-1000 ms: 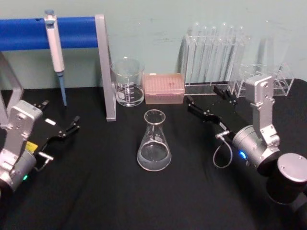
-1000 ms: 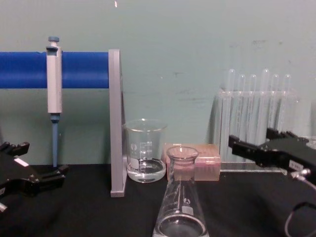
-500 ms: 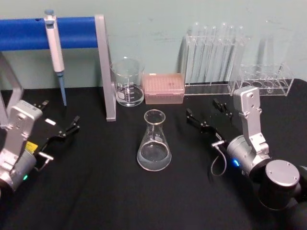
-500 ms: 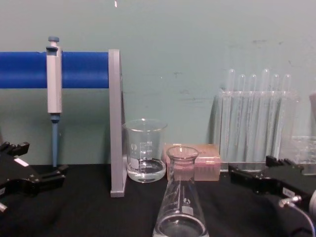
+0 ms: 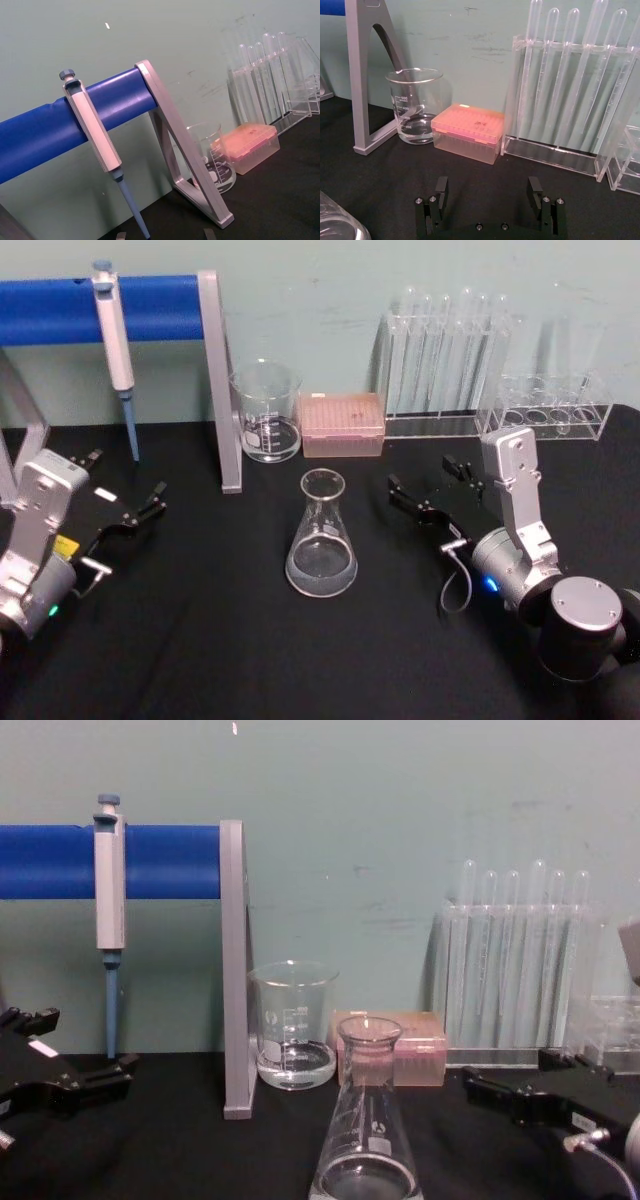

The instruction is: Grasp the erlenmeyer flask with one hand, shake it three times, then place it back.

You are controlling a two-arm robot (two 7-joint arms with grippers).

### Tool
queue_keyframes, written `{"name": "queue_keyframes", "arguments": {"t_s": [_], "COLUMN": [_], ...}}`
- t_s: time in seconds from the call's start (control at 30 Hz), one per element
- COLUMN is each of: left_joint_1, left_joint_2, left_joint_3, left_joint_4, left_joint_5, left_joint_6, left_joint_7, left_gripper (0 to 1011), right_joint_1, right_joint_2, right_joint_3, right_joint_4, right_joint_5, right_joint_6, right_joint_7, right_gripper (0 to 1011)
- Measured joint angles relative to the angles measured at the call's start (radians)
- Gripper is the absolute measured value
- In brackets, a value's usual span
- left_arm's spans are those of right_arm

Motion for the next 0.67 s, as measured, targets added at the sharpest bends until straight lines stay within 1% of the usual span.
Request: {"name": "queue_keyframes", "arguments": {"t_s": [0.67], "left_joint_1": [0.000], "left_joint_2": [0.000], "left_joint_3": [0.000], "left_joint_4": [0.000], "left_joint_5": [0.000], "left_joint_6": [0.000], "left_joint_7": [0.000], "left_gripper": [1001], "right_joint_1": [0.000], "right_joint_2": [0.001], "right_joint_3": [-0.002], "right_joint_4": [-0.002], "right_joint_5": [0.003], "right_joint_6": [-0.002], "right_joint_7": [-0.001], "right_gripper": [1003]}}
